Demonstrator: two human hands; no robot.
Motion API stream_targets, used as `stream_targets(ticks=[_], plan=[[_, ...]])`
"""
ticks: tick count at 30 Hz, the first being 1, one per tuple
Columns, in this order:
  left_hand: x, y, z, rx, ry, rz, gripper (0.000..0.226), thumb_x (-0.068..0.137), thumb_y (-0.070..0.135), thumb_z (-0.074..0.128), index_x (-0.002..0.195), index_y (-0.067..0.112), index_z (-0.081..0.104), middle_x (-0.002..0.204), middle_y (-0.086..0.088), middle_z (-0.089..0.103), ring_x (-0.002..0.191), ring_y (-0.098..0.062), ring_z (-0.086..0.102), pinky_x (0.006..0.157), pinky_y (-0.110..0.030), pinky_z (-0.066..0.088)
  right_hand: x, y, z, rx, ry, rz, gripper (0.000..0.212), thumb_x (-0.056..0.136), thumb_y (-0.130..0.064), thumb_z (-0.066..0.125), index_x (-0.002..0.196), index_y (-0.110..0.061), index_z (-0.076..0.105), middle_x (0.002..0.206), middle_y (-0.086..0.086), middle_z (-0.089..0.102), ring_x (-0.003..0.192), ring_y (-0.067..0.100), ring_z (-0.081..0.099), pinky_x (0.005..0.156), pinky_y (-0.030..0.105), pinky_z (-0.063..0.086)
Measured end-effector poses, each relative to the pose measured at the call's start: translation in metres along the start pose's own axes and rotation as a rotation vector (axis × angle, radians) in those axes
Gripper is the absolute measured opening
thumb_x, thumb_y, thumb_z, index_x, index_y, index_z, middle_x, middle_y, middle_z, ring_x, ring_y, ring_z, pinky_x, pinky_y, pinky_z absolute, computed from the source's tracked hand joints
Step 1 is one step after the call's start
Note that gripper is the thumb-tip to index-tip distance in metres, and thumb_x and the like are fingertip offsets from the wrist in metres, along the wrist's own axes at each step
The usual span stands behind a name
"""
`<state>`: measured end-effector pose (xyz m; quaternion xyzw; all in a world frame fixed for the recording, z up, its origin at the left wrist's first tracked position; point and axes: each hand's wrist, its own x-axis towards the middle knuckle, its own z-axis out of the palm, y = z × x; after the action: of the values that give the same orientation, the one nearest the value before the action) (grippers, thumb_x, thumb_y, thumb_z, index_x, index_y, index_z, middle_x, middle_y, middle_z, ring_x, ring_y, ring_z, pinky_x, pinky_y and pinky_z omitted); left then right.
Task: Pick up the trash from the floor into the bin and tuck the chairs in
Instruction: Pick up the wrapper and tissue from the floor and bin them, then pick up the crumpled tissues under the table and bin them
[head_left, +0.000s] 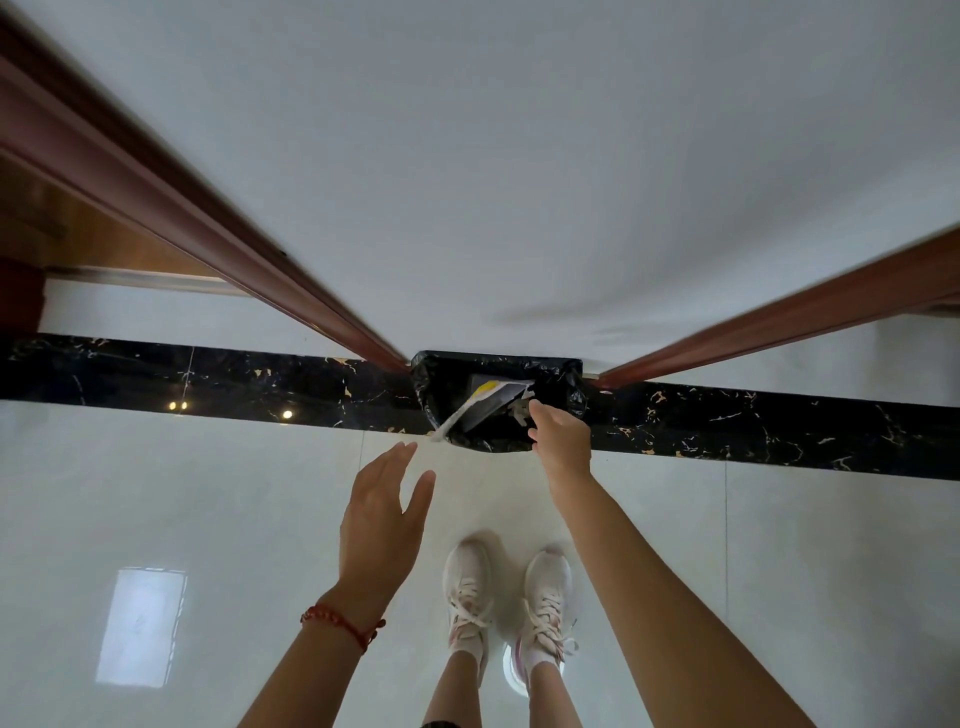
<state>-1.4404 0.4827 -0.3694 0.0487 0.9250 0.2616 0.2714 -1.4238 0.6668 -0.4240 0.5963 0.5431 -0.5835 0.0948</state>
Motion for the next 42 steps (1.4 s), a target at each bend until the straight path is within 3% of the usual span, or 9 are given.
stream_targets(ticks=[2, 4, 9, 14, 23, 28, 31, 37, 42], plan=[[-0.002, 0.004, -0.003, 0.026, -0.002, 0.019, 0.045, 0.090, 0.034, 0.048, 0.132, 0.018, 0.045, 0.140, -0.005, 0.047, 0.129, -0.021, 0.041, 0.104, -0.036, 0.034, -0.017, 0.003, -0.011, -0.096, -0.018, -0.138, 0.042, 0.088, -0.026, 0.052, 0.122, -0.002, 0.054, 0.125, 0.014, 0.059, 0.116, 0.024, 0.054, 0.094, 0.026, 0.040], [-0.006, 0.010, -0.008, 0.062, -0.002, 0.055, 0.045, 0.090, 0.034, 0.048, 0.132, 0.018, 0.044, 0.140, -0.005, 0.047, 0.129, -0.021, 0.041, 0.103, -0.036, 0.035, -0.034, 0.007, -0.024, -0.209, -0.002, -0.288, 0.042, 0.089, -0.028, 0.052, 0.126, -0.008, 0.051, 0.131, 0.008, 0.055, 0.119, 0.019, 0.051, 0.090, 0.022, 0.037], [-0.020, 0.032, -0.023, 0.161, -0.015, 0.153, 0.047, 0.091, 0.034, 0.046, 0.134, 0.015, 0.042, 0.142, -0.006, 0.044, 0.133, -0.021, 0.036, 0.106, -0.036, 0.032, -0.077, 0.011, -0.060, -0.604, 0.041, -0.638, 0.045, 0.091, -0.030, 0.051, 0.131, -0.009, 0.046, 0.139, 0.008, 0.047, 0.131, 0.019, 0.039, 0.103, 0.032, 0.034], [-0.042, 0.060, -0.040, 0.253, -0.052, 0.245, 0.049, 0.092, 0.035, 0.043, 0.137, 0.015, 0.037, 0.146, -0.005, 0.039, 0.137, -0.021, 0.029, 0.111, -0.033, 0.024, -0.121, 0.003, -0.099, -0.864, 0.173, -0.850, 0.045, 0.085, -0.027, 0.062, 0.121, -0.001, 0.055, 0.125, 0.019, 0.058, 0.118, 0.033, 0.054, 0.095, 0.043, 0.046], [-0.076, 0.115, -0.053, 0.336, -0.123, 0.469, 0.050, 0.093, 0.036, 0.040, 0.139, 0.016, 0.034, 0.148, -0.005, 0.035, 0.139, -0.021, 0.025, 0.113, -0.033, 0.017, -0.181, 0.009, -0.147, -0.839, 0.306, -0.759, 0.050, 0.089, -0.034, 0.053, 0.130, -0.005, 0.048, 0.138, 0.014, 0.047, 0.129, 0.028, 0.043, 0.105, 0.039, 0.034], [-0.087, 0.136, -0.057, 0.428, -0.201, 0.672, 0.048, 0.093, 0.033, 0.045, 0.135, 0.010, 0.040, 0.144, -0.011, 0.040, 0.137, -0.027, 0.029, 0.113, -0.038, 0.020, -0.207, 0.028, -0.167, -0.755, 0.370, -0.601, 0.054, 0.093, -0.043, 0.039, 0.139, -0.014, 0.033, 0.150, 0.006, 0.031, 0.139, 0.020, 0.026, 0.112, 0.031, 0.018], [-0.091, 0.149, -0.060, 0.471, -0.216, 0.827, 0.046, 0.091, 0.031, 0.048, 0.131, 0.007, 0.046, 0.140, -0.013, 0.046, 0.134, -0.029, 0.035, 0.112, -0.039, 0.023, -0.228, 0.044, -0.174, -0.653, 0.440, -0.512, 0.055, 0.093, -0.045, 0.037, 0.140, -0.016, 0.032, 0.151, 0.005, 0.030, 0.139, 0.020, 0.024, 0.112, 0.032, 0.018], [-0.116, 0.174, -0.053, 0.614, -0.328, 1.009, 0.070, 0.088, 0.057, 0.015, 0.135, 0.011, 0.041, 0.144, -0.010, 0.041, 0.137, -0.027, 0.030, 0.114, -0.043, 0.025, -0.270, 0.094, -0.194, -0.497, 0.597, -0.301, 0.057, 0.091, -0.049, 0.038, 0.139, -0.018, 0.032, 0.151, 0.002, 0.030, 0.139, 0.018, 0.025, 0.111, 0.033, 0.021], [-0.165, 0.195, -0.018, 0.683, -0.441, 1.121, 0.050, 0.093, 0.037, 0.041, 0.137, 0.013, 0.037, 0.147, -0.008, 0.037, 0.139, -0.024, 0.025, 0.114, -0.044, 0.023, -0.307, 0.151, -0.219, -0.353, 0.715, -0.156, 0.057, 0.091, -0.049, 0.039, 0.138, -0.018, 0.035, 0.149, 0.002, 0.034, 0.137, 0.019, 0.029, 0.109, 0.032, 0.022]])
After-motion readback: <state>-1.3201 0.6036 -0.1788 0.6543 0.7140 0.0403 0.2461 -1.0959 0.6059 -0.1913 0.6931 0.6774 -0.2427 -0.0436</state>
